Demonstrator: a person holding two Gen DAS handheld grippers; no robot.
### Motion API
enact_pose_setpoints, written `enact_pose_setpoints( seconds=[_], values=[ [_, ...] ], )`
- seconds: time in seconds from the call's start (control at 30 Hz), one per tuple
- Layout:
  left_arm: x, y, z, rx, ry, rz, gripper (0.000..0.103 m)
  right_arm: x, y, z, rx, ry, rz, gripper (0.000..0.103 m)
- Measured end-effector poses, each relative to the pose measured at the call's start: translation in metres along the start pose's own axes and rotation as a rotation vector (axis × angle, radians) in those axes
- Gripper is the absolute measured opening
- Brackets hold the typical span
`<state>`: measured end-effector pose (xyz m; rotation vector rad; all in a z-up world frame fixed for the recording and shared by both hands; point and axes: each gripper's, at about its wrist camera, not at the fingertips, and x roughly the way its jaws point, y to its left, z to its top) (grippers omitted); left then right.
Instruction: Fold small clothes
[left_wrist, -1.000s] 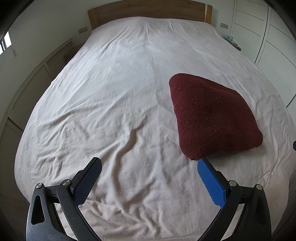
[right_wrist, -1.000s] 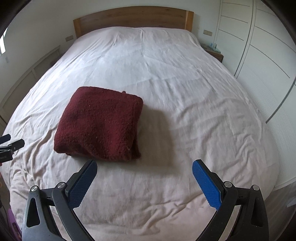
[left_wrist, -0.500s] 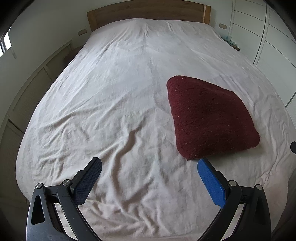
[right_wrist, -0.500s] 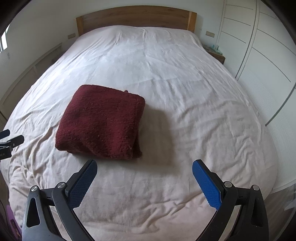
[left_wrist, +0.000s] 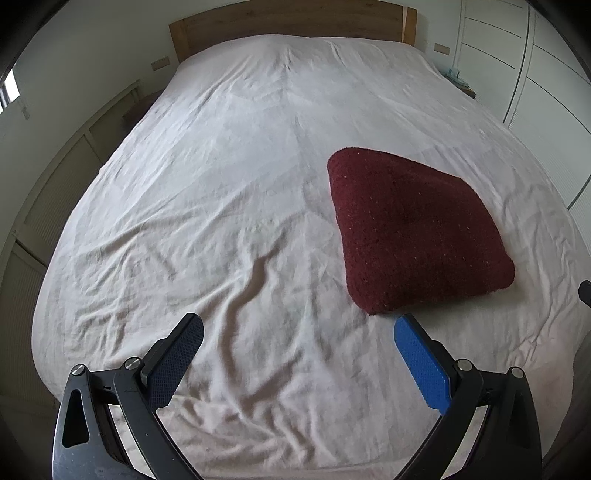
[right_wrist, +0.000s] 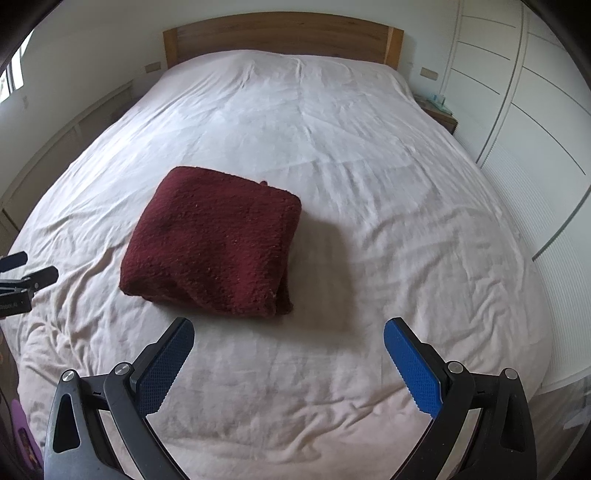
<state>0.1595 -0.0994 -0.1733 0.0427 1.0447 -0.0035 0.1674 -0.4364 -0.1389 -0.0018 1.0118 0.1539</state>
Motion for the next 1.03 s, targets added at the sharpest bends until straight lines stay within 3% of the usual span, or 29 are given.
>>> enact_pose_setpoints(
  seconds=[1.03],
  values=[
    [-0.0014, -0.0009, -0.0037, 0.027, 0.013, -0.024, 0.102, 0.008, -0.0001, -0.0049, -0.001, 0.027, 0.001, 0.102]
  ],
)
